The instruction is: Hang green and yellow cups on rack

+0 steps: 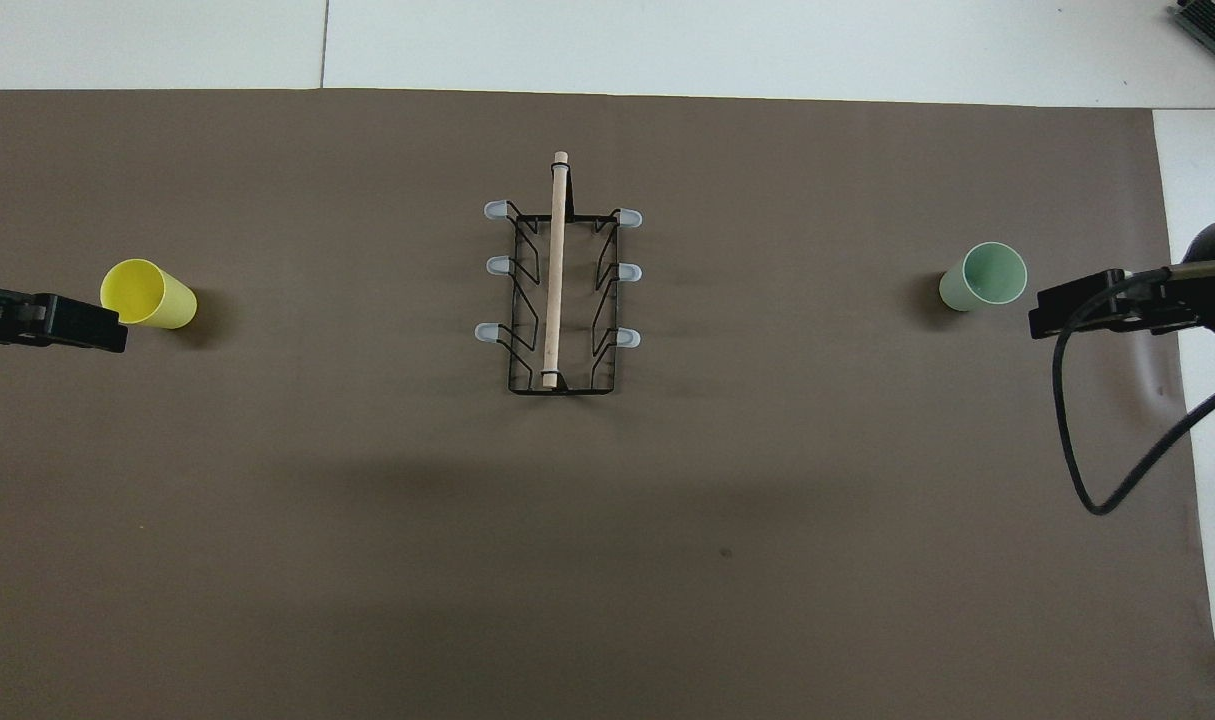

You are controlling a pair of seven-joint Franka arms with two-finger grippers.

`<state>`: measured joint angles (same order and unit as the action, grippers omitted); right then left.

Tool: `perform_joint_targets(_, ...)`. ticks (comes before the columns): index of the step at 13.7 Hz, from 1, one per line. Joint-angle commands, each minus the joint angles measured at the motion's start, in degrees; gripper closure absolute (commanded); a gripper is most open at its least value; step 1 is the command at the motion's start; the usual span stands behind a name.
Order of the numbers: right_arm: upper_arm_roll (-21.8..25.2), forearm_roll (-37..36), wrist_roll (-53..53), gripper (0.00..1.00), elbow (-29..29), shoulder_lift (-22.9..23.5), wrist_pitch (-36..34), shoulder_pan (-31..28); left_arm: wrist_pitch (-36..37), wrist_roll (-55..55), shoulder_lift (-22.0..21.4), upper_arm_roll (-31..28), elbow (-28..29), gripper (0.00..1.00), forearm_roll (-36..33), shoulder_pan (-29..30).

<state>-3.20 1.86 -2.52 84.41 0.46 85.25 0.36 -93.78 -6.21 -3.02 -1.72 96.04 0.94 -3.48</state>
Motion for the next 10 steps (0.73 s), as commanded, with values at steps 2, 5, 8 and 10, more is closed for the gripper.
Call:
perform_joint_targets(2,0.3,-0.6,0.9,0.0,-0.9,0.3,-0.7,0.3,-1.5,-0.1,-1.5,-0.2,2.0,0.0,-0.7,-0.2)
perform_joint_targets(5,0.4,-0.6,0.9,0.0,-0.7,0.3,-0.3,0.3,-0.4,0.1,-1.7,0.0,2.2,0.0,-0.7,-0.2)
perform_joint_targets(8,0.5,-1.6,1.5,0.0,-0.5,1.3,1.5,0.3,-0.6,0.8,-1.7,0.0,2.3,0.0,-0.6,-0.3)
perform_joint_targets(10,0.4,-2.7,1.5,0.0,-0.4,3.6,4.0,0.5,-1.7,2.5,-1.5,-0.3,2.3,0.0,-0.6,-0.4)
